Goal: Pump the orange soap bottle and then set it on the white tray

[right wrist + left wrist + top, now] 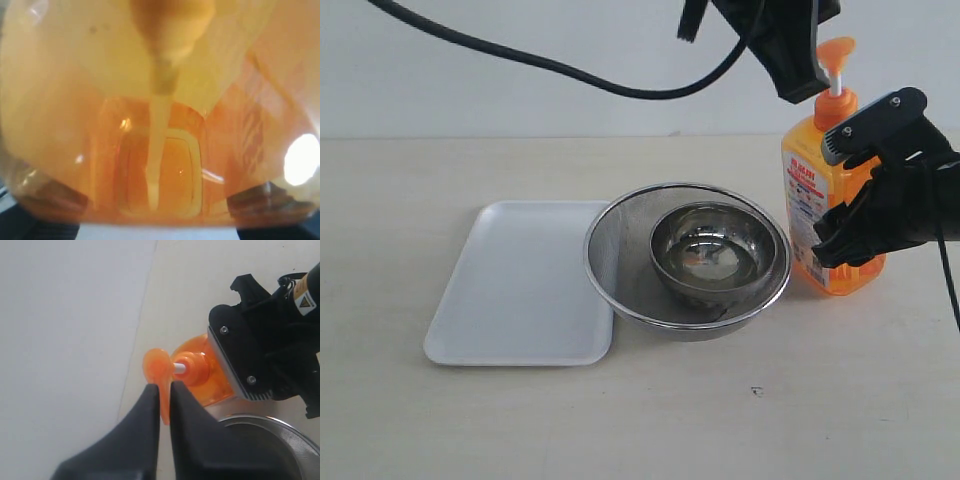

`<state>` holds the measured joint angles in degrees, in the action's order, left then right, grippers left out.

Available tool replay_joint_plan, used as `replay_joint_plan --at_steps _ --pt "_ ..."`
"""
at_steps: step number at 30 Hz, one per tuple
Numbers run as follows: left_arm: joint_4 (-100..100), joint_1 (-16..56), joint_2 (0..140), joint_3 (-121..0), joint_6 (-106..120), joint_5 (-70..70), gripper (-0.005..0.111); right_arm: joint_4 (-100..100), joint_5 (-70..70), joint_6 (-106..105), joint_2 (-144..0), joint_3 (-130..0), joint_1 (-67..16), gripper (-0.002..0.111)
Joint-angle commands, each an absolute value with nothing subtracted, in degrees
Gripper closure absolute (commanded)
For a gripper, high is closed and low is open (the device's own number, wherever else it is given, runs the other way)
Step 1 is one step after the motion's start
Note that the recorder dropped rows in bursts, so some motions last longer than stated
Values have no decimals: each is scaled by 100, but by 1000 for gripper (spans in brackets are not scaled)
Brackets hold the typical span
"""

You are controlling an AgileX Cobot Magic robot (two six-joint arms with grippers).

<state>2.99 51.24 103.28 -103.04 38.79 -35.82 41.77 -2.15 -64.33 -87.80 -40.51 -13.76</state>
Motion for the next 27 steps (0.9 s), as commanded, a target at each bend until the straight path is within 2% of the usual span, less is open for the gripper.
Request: replay_joint_plan --at_steps 1,12,27 --pt "236 5111 10357 -10299 3824 -3449 102 4099 -485 -6526 -8734 -4066 -1378 108" --pt "236 4921 10559 -10299 3824 -3473 102 4076 -834 -6502 -8734 -4066 -1378 108" --pt "236 4848 10683 -10299 4015 -3063 102 3228 -604 -6502 -8986 -4480 -1378 108"
